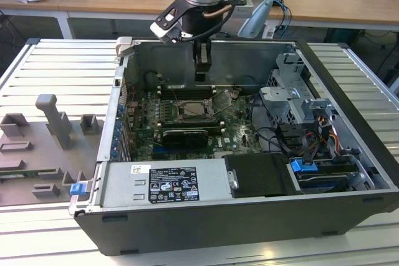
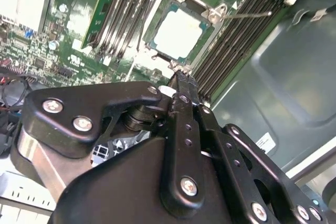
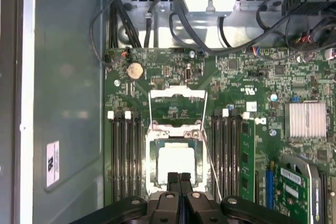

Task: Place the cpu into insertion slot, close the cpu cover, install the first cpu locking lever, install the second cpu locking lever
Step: 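Close the cpu cover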

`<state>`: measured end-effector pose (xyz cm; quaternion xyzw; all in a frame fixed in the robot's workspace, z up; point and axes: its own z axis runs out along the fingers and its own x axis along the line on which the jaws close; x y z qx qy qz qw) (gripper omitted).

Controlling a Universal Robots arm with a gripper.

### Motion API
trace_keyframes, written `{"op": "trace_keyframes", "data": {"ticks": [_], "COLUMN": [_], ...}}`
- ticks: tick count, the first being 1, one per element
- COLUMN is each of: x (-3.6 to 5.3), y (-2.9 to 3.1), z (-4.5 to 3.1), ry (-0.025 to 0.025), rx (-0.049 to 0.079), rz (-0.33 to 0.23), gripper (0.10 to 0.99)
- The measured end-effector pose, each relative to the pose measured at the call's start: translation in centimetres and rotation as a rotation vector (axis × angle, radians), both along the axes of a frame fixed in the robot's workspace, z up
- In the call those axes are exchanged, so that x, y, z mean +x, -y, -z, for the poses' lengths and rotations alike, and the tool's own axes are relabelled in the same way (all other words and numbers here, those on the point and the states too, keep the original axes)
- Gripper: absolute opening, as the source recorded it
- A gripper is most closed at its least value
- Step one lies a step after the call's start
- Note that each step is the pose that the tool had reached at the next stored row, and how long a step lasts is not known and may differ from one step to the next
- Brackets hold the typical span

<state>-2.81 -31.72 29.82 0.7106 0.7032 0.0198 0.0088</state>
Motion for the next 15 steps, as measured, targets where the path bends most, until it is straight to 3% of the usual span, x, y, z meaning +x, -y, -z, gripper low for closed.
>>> {"op": "trace_keyframes", "data": {"ticks": [15], "x": [2.32], "y": [-0.01], "z": [0.00], "ry": [-0.0037], "rx": [0.000], "rz": [0.000], "gripper": [0.106]}}
